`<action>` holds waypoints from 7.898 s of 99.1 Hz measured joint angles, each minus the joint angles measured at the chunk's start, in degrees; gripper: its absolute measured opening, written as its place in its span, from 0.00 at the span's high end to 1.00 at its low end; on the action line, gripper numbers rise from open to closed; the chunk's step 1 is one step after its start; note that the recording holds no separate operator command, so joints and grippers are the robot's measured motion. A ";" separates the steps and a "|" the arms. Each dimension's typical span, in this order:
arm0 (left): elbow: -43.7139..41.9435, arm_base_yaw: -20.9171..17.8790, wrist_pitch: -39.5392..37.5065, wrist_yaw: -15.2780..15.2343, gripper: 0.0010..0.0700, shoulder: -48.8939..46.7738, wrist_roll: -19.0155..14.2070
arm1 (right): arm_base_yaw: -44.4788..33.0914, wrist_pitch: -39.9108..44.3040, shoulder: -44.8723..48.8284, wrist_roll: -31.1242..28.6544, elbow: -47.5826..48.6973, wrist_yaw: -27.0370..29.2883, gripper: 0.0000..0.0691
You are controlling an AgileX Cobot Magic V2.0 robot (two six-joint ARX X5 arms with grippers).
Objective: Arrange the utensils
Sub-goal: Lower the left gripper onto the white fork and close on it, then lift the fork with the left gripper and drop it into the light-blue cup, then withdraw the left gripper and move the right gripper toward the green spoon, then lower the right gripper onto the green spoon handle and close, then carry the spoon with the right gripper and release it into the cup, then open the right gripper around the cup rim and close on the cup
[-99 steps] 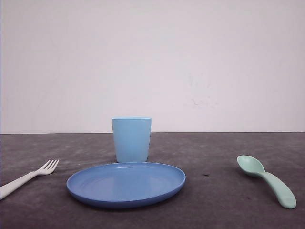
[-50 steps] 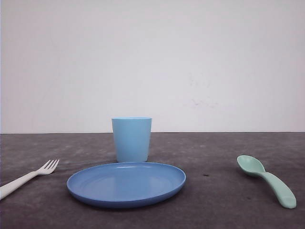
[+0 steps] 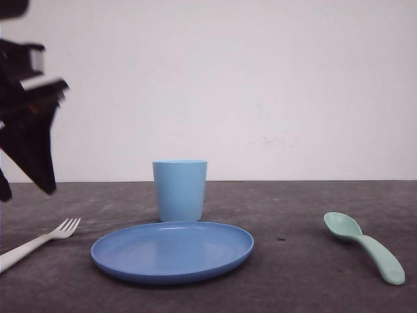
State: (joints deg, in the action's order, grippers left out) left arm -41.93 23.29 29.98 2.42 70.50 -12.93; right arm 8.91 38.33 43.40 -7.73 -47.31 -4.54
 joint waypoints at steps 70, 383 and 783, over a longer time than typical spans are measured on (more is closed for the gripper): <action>-0.57 1.22 -4.68 -2.10 0.92 11.74 -0.11 | 0.00 0.00 0.00 0.00 0.00 -0.02 0.46; -1.92 15.26 -18.36 -0.61 0.73 -35.91 -3.65 | 29.46 3.39 32.59 -22.53 0.00 12.90 0.53; -1.92 15.37 -9.18 -0.61 0.73 -38.97 -3.17 | 39.41 -15.52 44.04 -16.74 -12.11 7.39 0.02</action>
State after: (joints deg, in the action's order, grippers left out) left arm -43.86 38.65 20.80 1.80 31.53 -16.10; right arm 48.31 22.81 87.44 -24.47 -59.42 2.85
